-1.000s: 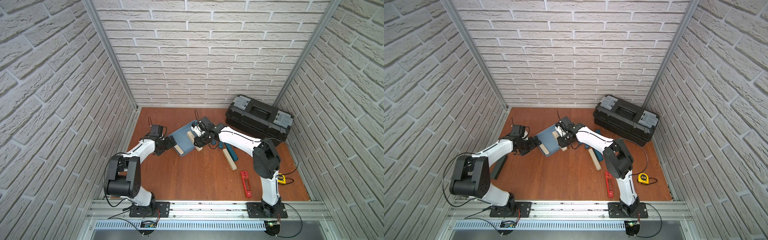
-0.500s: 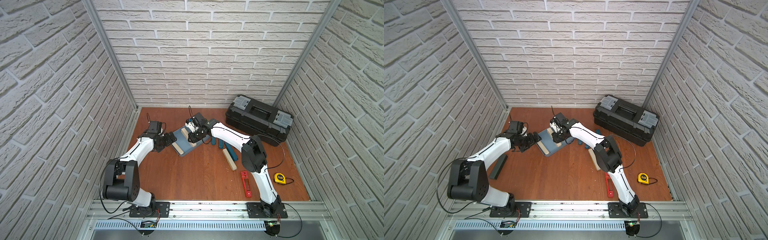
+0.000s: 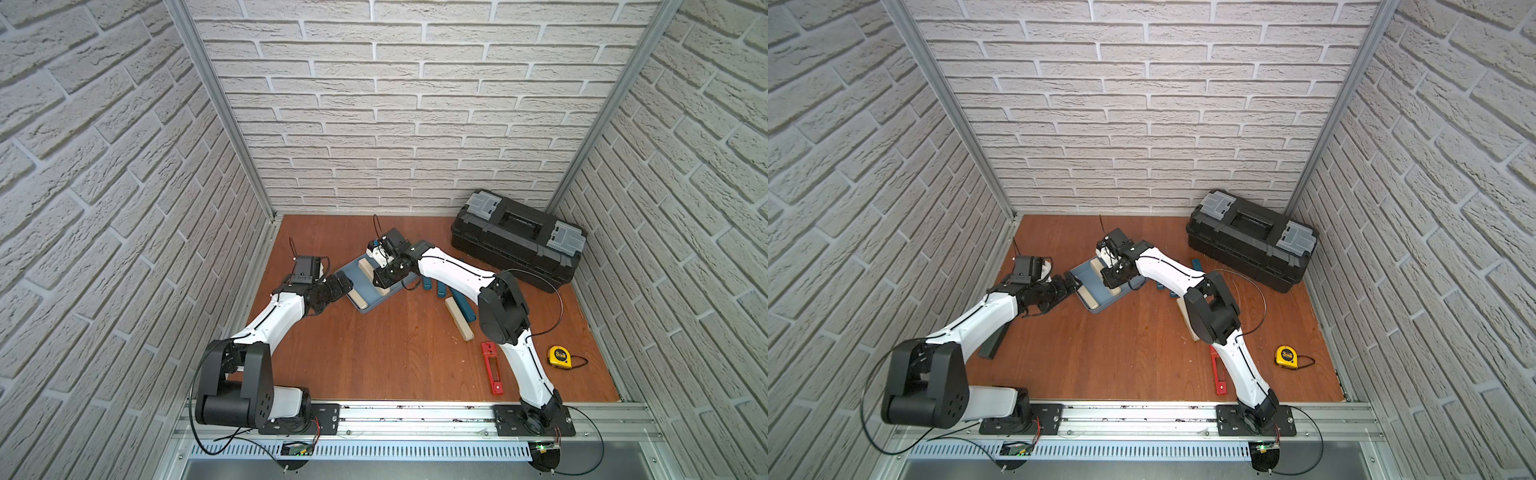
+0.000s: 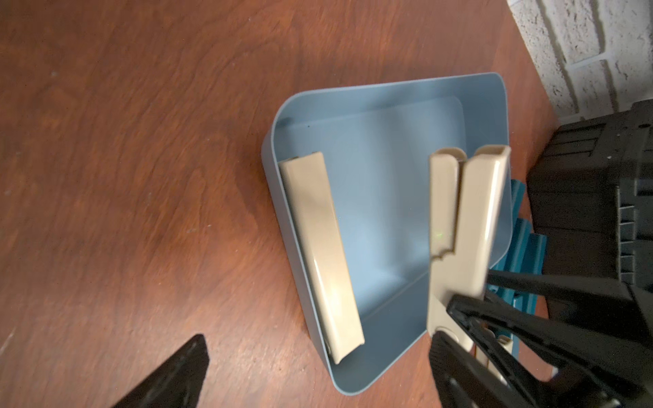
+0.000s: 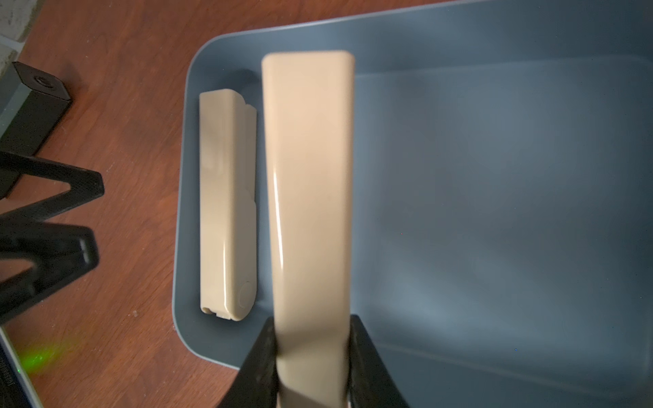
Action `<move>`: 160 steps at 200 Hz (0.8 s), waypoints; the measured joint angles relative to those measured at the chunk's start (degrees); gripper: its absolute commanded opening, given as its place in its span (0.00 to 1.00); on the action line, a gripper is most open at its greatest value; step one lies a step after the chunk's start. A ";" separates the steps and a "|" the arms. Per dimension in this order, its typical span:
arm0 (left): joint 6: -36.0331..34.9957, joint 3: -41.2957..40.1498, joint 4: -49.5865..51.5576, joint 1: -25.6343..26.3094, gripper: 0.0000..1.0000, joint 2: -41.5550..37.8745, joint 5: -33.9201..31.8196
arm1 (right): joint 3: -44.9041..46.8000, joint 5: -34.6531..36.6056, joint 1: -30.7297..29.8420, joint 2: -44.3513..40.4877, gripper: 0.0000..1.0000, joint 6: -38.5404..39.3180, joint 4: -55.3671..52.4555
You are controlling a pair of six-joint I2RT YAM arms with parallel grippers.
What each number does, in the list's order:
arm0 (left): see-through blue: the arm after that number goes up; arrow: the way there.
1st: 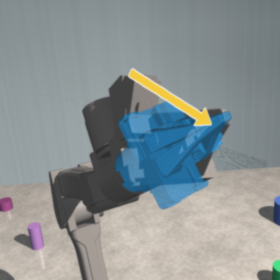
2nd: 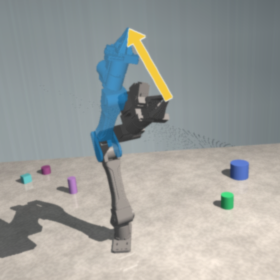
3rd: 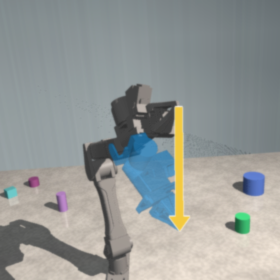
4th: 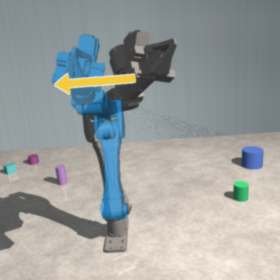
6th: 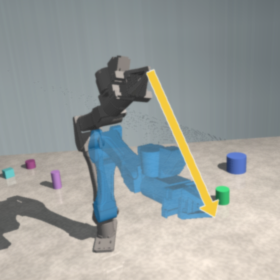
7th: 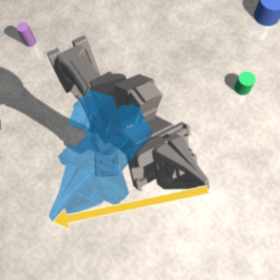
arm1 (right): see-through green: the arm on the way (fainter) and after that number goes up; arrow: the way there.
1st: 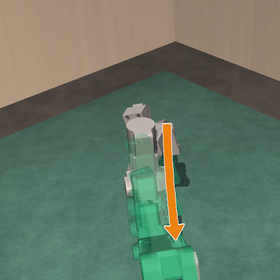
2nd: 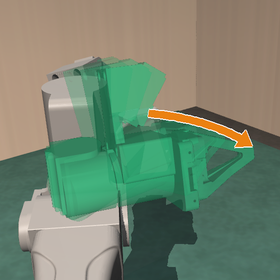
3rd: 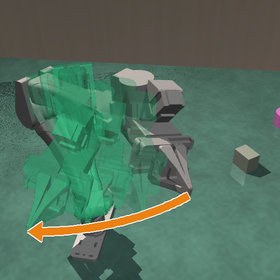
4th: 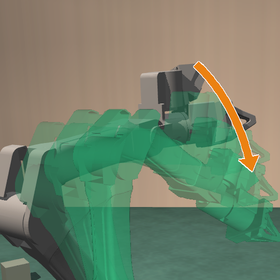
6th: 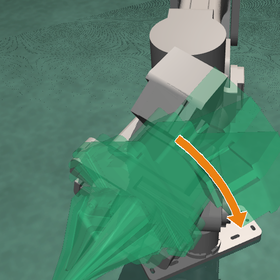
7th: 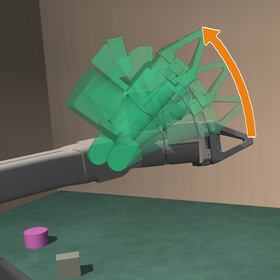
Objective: Put the pruning pliers into the storage box
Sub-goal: Place the pruning pliers in the storage box.
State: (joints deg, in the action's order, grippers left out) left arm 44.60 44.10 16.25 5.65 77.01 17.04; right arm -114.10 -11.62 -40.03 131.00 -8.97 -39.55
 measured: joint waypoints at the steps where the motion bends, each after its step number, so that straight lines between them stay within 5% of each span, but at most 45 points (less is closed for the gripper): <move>1: 0.02 -0.11 -0.09 -0.02 0.98 -0.09 0.04 | -0.09 -0.02 -0.02 0.07 0.03 0.02 0.00; 160: 2.23 -5.38 -7.85 -1.51 0.98 -1.33 2.99 | -8.76 -3.41 -1.09 8.90 0.03 0.79 -0.35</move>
State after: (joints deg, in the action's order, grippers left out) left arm 46.83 38.72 8.40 4.14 75.68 20.03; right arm -122.87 -15.03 -41.12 139.90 -8.19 -39.90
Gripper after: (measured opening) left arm 0.982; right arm 0.295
